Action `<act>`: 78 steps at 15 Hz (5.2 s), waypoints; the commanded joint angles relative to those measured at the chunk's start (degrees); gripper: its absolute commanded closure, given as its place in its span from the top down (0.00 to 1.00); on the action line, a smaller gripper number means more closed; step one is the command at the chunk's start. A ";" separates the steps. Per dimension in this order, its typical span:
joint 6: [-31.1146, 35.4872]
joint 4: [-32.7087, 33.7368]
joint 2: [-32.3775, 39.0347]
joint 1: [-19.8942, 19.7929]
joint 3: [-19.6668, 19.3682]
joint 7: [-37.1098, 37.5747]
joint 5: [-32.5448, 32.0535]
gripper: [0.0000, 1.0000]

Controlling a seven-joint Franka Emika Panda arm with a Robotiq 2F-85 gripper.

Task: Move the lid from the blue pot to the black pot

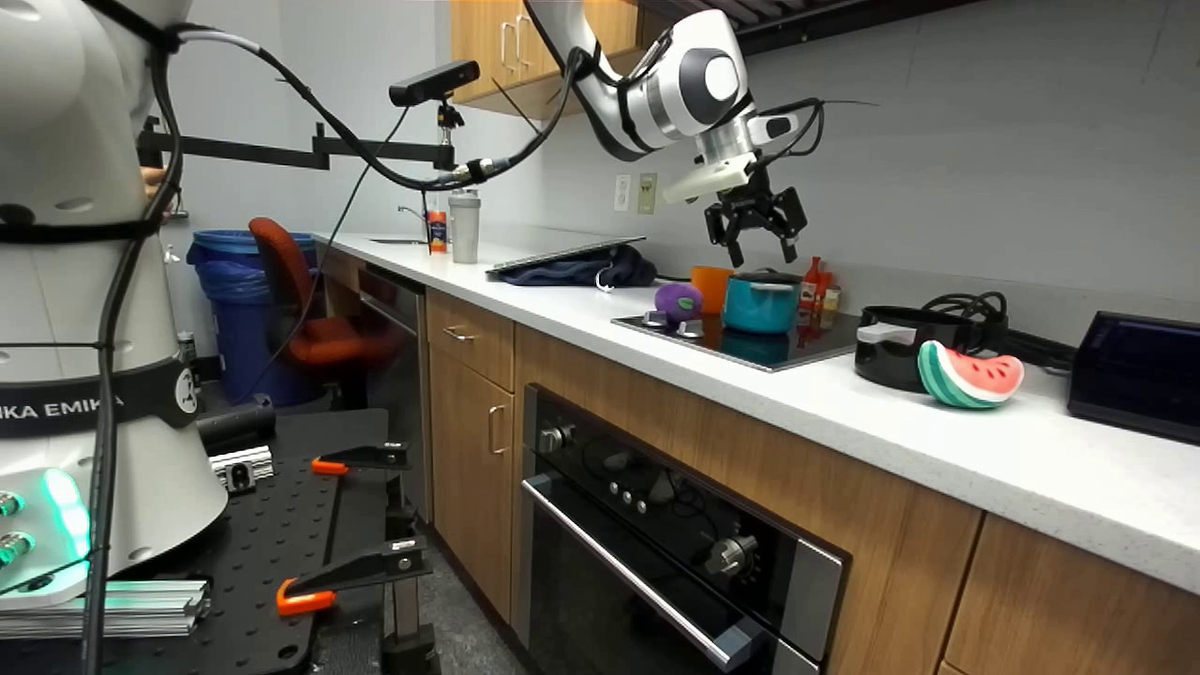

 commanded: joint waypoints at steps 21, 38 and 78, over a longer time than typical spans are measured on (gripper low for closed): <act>1.17 5.20 3.71 2.32 -3.63 5.93 -1.52 0.03; 2.82 1.62 0.82 1.01 -14.06 22.31 -1.13 0.03; 13.92 -10.45 -6.26 5.54 -18.87 32.82 -6.71 1.00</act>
